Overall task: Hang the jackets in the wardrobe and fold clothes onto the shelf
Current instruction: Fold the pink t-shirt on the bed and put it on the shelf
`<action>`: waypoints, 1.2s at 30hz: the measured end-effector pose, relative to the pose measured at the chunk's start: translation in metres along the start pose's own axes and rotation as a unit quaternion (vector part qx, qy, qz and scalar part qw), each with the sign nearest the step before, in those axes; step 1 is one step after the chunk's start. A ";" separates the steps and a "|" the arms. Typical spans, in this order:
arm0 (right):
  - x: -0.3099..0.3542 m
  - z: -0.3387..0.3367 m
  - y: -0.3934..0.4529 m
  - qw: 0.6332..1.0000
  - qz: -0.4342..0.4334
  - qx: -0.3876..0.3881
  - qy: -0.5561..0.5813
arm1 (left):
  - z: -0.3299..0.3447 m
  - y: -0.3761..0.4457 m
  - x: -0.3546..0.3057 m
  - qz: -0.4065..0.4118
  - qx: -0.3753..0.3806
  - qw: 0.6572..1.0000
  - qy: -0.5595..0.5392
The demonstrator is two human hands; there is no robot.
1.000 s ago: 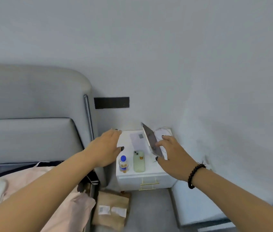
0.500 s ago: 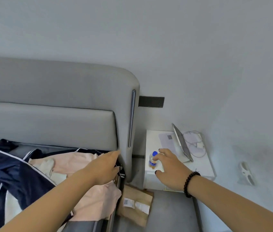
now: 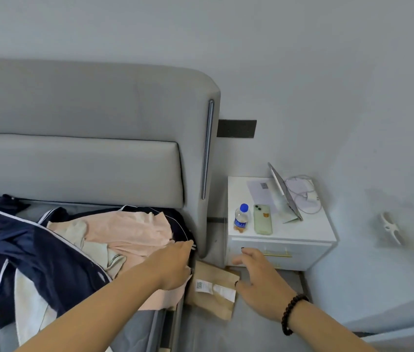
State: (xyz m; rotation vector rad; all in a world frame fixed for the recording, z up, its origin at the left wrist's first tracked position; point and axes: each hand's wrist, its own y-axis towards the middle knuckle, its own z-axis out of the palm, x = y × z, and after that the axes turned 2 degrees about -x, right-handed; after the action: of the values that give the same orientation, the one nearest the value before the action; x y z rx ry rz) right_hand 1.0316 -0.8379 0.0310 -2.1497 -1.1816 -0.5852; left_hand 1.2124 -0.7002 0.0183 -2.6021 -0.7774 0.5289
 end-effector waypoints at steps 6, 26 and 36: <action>-0.072 0.073 0.025 0.998 -0.002 -0.043 0.034 | 0.090 0.044 0.031 -0.014 0.025 1.000 -0.008; -0.118 0.300 -0.062 0.991 0.101 -0.092 -0.009 | 0.323 0.051 0.183 -0.057 0.002 0.955 0.293; -0.040 0.318 -0.070 0.984 0.126 -0.036 -0.118 | 0.311 0.033 0.266 -0.006 -0.047 0.988 0.146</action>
State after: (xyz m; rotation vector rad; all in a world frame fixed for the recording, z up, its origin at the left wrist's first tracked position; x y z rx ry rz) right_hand 0.9787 -0.6118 -0.2008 -2.4339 -0.9963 -0.2724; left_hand 1.2939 -0.4964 -0.3288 -2.6751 -0.7343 0.1036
